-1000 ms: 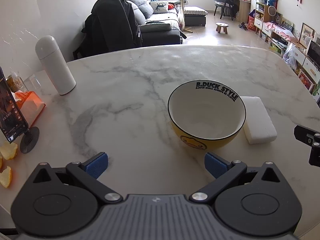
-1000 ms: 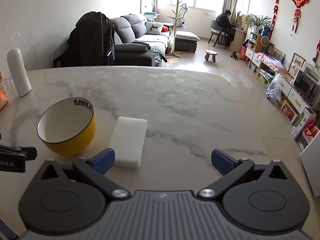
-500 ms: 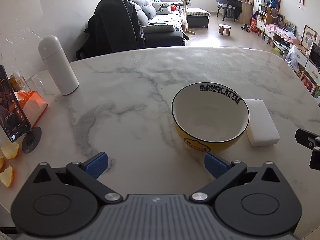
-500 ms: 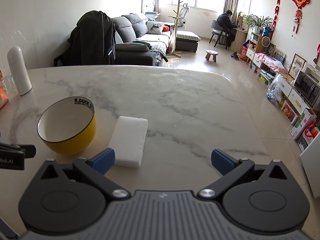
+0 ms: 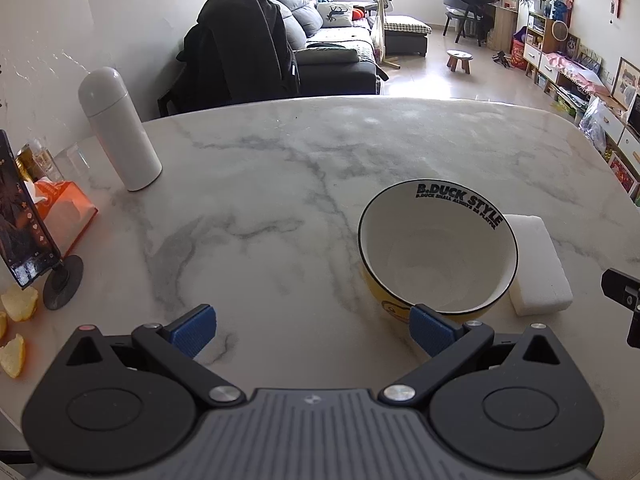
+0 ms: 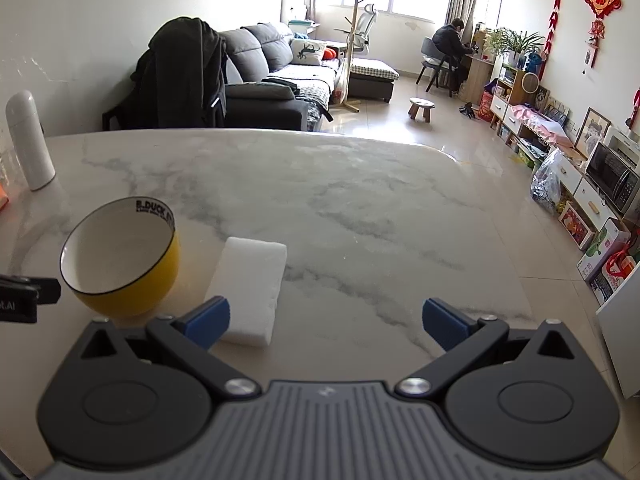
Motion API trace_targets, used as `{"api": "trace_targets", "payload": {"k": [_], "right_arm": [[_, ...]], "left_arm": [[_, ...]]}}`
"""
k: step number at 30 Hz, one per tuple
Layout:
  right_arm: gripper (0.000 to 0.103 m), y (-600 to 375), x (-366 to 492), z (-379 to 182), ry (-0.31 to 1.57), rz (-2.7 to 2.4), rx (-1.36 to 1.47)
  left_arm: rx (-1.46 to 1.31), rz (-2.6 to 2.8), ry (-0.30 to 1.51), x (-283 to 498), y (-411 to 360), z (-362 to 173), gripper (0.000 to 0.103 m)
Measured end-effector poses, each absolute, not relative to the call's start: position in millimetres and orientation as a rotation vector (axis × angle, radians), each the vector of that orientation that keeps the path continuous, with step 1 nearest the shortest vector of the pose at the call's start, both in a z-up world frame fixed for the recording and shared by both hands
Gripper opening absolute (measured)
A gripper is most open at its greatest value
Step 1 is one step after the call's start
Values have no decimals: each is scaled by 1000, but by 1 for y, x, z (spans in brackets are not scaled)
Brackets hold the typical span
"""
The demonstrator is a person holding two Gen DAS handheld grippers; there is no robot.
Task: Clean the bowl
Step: 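Close the left gripper on the yellow bowl rim while the right approaches the sponge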
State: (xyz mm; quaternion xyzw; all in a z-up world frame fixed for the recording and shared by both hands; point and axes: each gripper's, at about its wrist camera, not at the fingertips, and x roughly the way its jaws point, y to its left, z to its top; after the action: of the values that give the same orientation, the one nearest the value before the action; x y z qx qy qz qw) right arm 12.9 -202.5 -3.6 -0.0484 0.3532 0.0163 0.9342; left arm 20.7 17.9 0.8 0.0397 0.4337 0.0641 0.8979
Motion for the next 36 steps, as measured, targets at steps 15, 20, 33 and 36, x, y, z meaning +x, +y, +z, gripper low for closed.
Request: {"api": "trace_targets", "payload": {"k": [15,20,33,36], "right_arm": [[103,-205,36,-14,755,29,-83],[103,-209,42,-21,773,20,-70],[103,-209,58,-47,830,43,-101],[103,-207,63,-52,846,48,-101]], "left_arm": [[48,148,914,45,22,-3,102],[62,142,943,54,18,-14,102],[126,111,996,73,10,-33,103],[106,84,1021,77,10,-36,102]]}}
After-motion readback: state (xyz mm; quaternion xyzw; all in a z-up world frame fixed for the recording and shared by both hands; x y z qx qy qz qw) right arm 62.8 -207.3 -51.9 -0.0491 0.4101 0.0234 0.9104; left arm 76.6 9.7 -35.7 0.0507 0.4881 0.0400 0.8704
